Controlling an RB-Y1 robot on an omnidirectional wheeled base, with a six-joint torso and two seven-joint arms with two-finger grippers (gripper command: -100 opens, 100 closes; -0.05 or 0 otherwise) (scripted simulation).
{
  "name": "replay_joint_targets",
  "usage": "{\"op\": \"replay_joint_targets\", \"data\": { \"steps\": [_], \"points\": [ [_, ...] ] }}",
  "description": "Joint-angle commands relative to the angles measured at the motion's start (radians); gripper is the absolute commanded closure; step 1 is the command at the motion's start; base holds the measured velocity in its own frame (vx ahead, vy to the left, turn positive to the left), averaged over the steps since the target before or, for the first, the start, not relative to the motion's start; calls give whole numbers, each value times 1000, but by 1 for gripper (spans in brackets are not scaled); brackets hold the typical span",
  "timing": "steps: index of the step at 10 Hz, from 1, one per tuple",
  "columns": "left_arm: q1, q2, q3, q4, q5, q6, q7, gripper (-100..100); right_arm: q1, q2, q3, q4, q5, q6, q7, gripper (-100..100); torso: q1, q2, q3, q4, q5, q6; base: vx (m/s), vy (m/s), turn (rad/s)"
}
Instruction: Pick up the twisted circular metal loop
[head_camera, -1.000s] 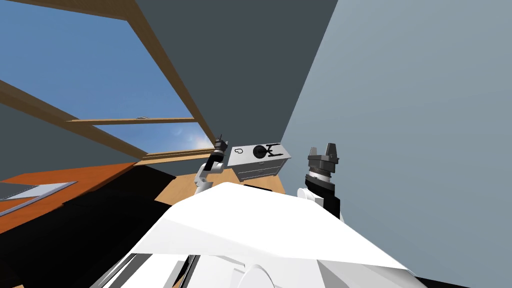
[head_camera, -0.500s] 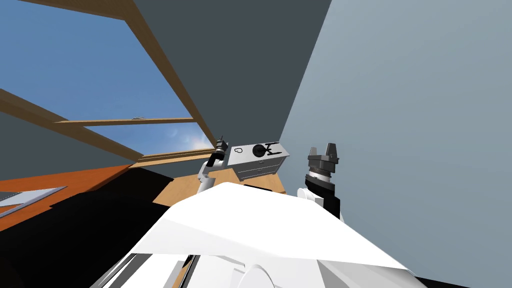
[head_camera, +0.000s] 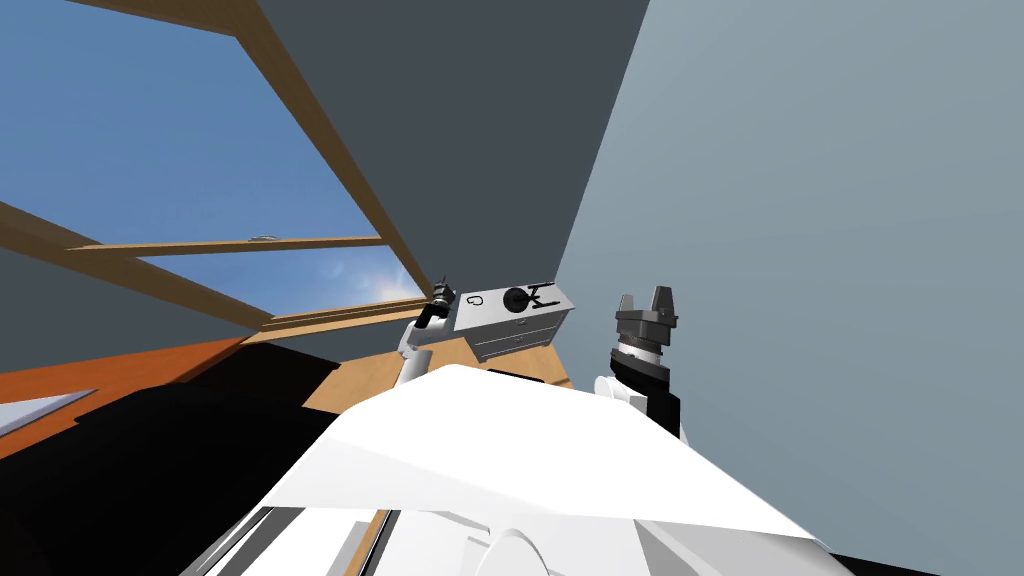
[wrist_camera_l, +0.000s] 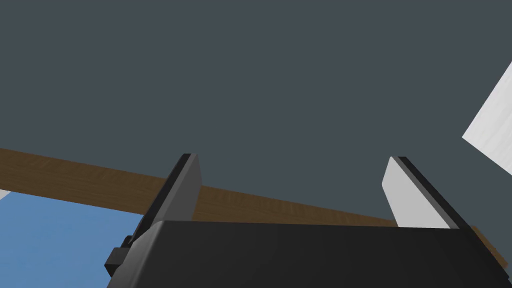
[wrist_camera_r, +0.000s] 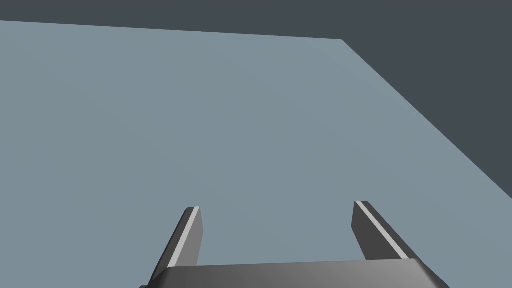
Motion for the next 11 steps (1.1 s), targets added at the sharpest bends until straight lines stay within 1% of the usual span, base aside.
{"op": "replay_joint_targets", "data": {
  "steps": [1, 2, 3, 4, 5, 6, 8, 9, 11],
  "points": [
    [-18, -2, 8, 17, -2, 31, 3, -100, 0, 0, 0, 0, 0, 0, 0, 0, 0, 0, 0, 0, 0, 0, -16, 15, -44],
    [-37, -3, 23, 47, -5, 69, 7, -100, 0, 0, 0, 0, 0, 0, 0, 0, 0, 0, 0, 0, 0, 0, -16, 11, -94],
    [-56, -5, 37, 77, -9, 95, 9, -100, 0, 0, 0, 0, 0, 0, 0, 0, 0, 0, 0, 0, 0, 0, -16, 13, -174],
    [-56, -5, 37, 78, -9, 105, 9, -100, 0, 0, 0, 0, 0, 0, 0, 0, 0, -1, 0, 0, 0, 0, -8, 14, -42],
    [-73, -6, 50, 108, -14, 133, 10, -100, 0, 0, 0, 0, 0, 0, 0, 0, 0, -1, 0, 0, 0, -1, -1, 12, -80],
    [-73, -6, 50, 108, -14, 141, 10, -100, 0, 0, 0, 0, 0, 0, 0, 0, 0, -1, -1, 0, 0, 0, 1, 11, -51],
    [-103, -7, 76, 167, -27, 206, 8, -100, 0, 0, 0, 0, 0, 0, 0, 0, -1, -2, -1, 0, 0, 0, 5, 11, -150],
    [-103, -7, 76, 167, -27, 210, 8, -100, 0, 0, 0, 0, 0, 0, 0, 0, 0, -2, -1, 0, 0, 0, 10, 17, -57],
    [-128, -7, 101, 223, -43, 274, 2, -100, 0, 0, 0, 0, 0, 0, 0, 0, 0, -3, -2, -1, 0, 0, 23, 11, -130]
  ]
}}
